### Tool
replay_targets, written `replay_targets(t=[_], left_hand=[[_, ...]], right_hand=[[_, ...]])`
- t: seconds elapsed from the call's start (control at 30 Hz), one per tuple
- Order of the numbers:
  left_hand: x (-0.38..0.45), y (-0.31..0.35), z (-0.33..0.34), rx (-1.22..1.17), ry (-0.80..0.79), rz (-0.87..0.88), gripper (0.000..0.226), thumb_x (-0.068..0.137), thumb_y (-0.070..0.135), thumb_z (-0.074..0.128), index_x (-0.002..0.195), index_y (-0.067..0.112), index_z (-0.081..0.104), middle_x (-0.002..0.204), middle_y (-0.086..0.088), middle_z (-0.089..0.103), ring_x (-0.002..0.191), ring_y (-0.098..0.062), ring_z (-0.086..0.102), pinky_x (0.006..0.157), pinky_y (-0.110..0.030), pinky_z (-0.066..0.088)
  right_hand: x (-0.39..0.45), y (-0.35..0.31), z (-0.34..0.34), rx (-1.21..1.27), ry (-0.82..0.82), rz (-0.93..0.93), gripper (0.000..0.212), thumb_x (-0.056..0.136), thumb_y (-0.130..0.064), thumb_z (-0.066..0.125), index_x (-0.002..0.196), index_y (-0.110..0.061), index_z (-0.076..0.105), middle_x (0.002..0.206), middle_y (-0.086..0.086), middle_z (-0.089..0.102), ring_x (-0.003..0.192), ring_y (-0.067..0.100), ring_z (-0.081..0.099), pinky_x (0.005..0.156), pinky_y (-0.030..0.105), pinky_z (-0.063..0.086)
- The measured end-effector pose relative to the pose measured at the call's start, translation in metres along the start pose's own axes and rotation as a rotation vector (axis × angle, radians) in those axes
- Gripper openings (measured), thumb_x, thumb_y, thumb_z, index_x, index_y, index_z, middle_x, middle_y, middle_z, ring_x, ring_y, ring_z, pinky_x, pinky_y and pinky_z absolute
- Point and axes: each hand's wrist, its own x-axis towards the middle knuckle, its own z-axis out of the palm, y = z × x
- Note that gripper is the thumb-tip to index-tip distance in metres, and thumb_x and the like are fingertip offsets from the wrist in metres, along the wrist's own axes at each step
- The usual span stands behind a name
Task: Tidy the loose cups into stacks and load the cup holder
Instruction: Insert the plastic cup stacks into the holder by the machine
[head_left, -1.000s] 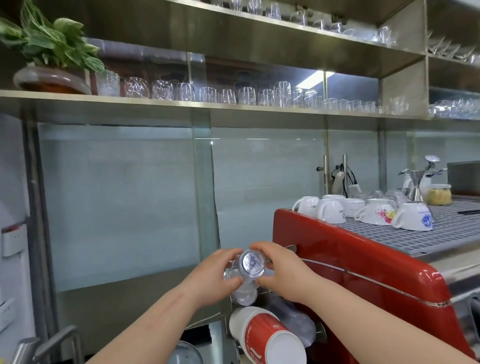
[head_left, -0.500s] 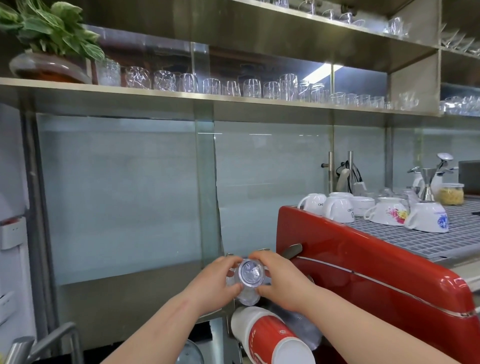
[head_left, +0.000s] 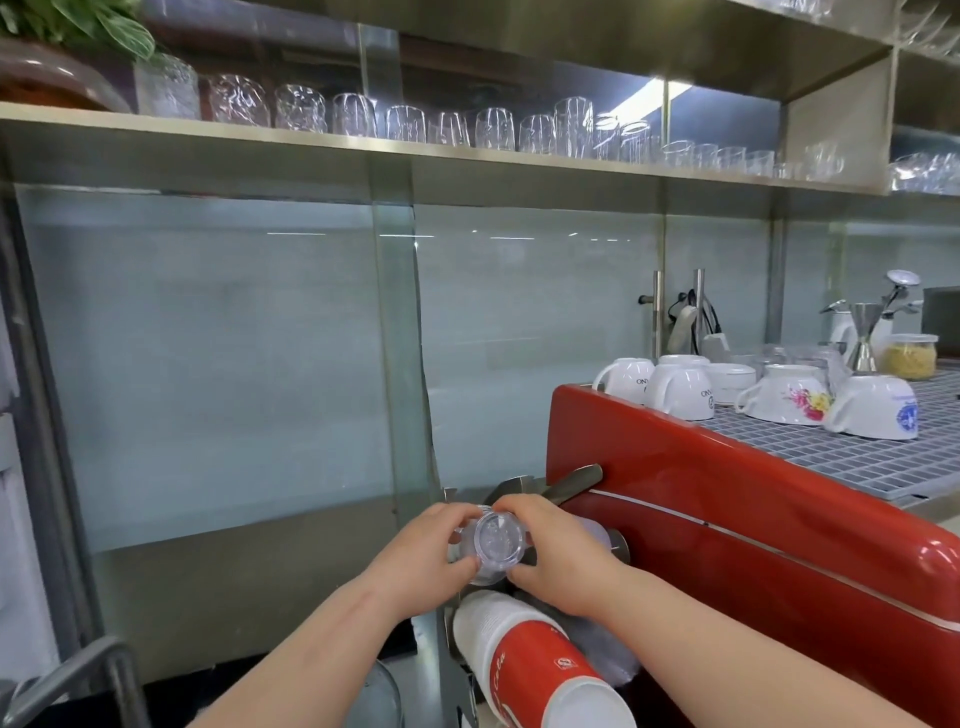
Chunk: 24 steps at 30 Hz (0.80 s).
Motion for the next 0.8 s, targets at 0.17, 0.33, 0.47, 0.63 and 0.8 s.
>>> replay_targets(t=[0.17, 0.33, 0.47, 0.63, 0.8], left_hand=[[0.003, -0.007, 0.006, -0.019, -0.013, -0.033, 0.053, 0.083, 0.023, 0.063, 0.132, 0.036, 0.050, 0.126, 0.012, 0.052, 0.115, -0.003, 0.056, 0.102, -0.024, 0.045], [0.007, -0.016, 0.014, -0.080, 0.003, -0.082, 0.050, 0.081, 0.023, 0.061, 0.129, 0.035, 0.053, 0.124, 0.009, 0.054, 0.113, -0.001, 0.056, 0.102, -0.025, 0.046], [0.012, -0.020, 0.016, -0.134, -0.031, -0.136, 0.056, 0.075, 0.031, 0.058, 0.130, 0.035, 0.053, 0.126, 0.010, 0.054, 0.114, -0.003, 0.057, 0.102, -0.029, 0.048], [0.015, -0.024, 0.022, -0.177, -0.069, -0.203, 0.055, 0.073, 0.033, 0.053, 0.129, 0.033, 0.054, 0.128, 0.010, 0.053, 0.117, -0.004, 0.056, 0.103, -0.029, 0.046], [0.019, -0.023, 0.025, -0.193, -0.070, -0.225, 0.046, 0.082, 0.021, 0.055, 0.128, 0.031, 0.056, 0.127, 0.011, 0.055, 0.116, -0.004, 0.056, 0.103, -0.026, 0.045]], right_hand=[[0.013, 0.009, 0.021, 0.033, -0.032, 0.017, 0.062, 0.077, -0.032, 0.068, 0.134, -0.030, 0.043, 0.130, -0.009, 0.053, 0.119, 0.010, 0.050, 0.102, 0.023, 0.040], [0.023, 0.015, 0.034, 0.006, -0.043, -0.015, 0.062, 0.080, -0.031, 0.064, 0.137, -0.026, 0.041, 0.136, -0.004, 0.050, 0.124, 0.014, 0.048, 0.104, 0.027, 0.039], [0.030, 0.017, 0.037, 0.007, -0.081, -0.007, 0.064, 0.084, -0.017, 0.062, 0.142, -0.020, 0.036, 0.141, 0.001, 0.043, 0.129, 0.017, 0.044, 0.103, 0.022, 0.035], [0.031, 0.020, 0.046, -0.028, -0.125, 0.010, 0.065, 0.085, -0.013, 0.060, 0.144, -0.019, 0.033, 0.144, 0.003, 0.040, 0.130, 0.020, 0.043, 0.104, 0.027, 0.036], [0.039, 0.022, 0.048, -0.058, -0.147, 0.018, 0.063, 0.085, -0.012, 0.060, 0.142, -0.018, 0.035, 0.143, 0.003, 0.041, 0.131, 0.022, 0.043, 0.105, 0.030, 0.040]])
